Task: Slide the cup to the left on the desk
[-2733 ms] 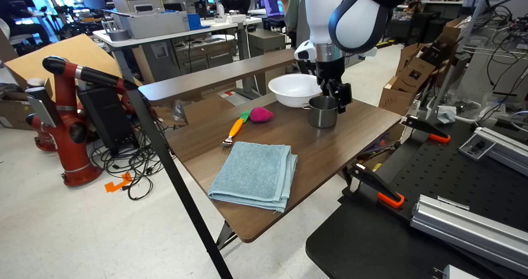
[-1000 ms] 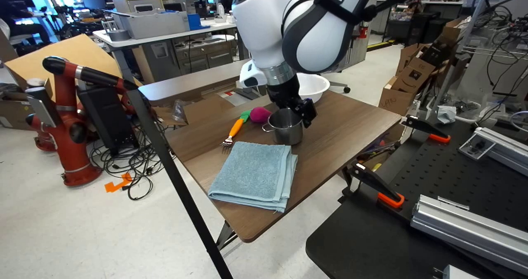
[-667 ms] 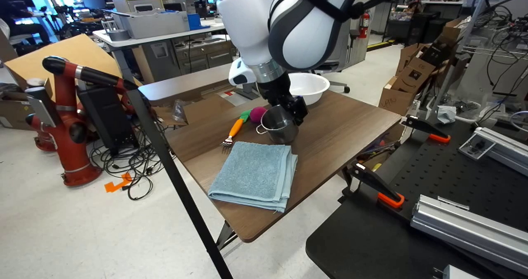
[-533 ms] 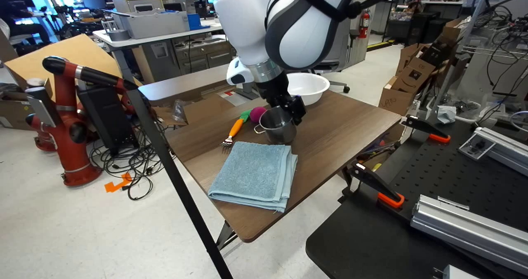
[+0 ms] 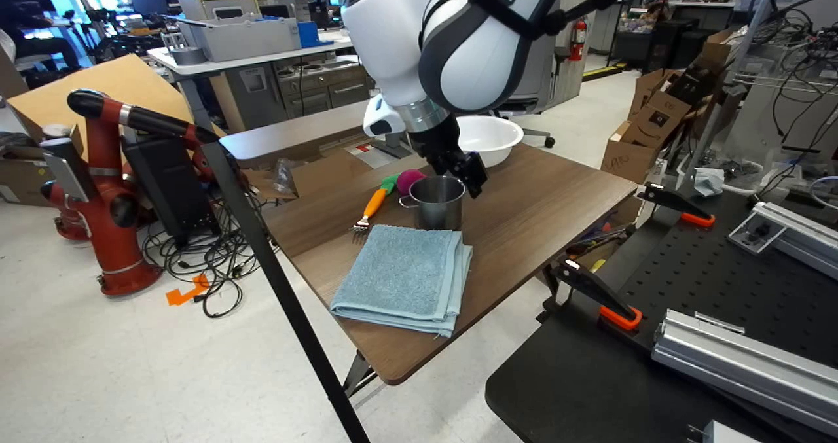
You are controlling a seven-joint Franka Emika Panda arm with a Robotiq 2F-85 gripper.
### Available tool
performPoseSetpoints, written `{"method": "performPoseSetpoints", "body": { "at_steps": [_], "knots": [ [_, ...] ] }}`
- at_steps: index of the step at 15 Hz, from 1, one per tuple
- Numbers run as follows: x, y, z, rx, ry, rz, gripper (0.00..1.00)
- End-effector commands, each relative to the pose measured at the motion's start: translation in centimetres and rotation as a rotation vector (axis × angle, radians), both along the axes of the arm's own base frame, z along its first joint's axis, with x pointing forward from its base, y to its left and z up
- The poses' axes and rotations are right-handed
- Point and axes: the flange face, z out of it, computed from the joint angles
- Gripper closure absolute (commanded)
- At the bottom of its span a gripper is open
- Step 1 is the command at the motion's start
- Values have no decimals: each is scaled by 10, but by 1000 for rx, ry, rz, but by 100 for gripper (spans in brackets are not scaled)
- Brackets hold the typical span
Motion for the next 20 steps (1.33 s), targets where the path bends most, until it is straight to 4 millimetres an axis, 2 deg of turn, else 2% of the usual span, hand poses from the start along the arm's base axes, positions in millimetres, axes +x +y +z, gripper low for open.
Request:
{"method": "performPoseSetpoints", "body": {
  "at_steps": [1, 5, 7, 14, 15, 17, 20],
  "knots": [
    [2, -2, 3, -26, -1, -17, 0],
    [-8, -3, 17, -15, -24, -37, 0],
    [-16, -3, 31, -2, -49, -51, 0],
    [-63, 3, 99, 59, -77, -182, 0],
    [-45, 5, 86, 48, -92, -128, 0],
    [-58, 8, 98, 56, -87, -152, 0],
    [-61, 4, 98, 55, -82, -162, 0]
  ]
}}
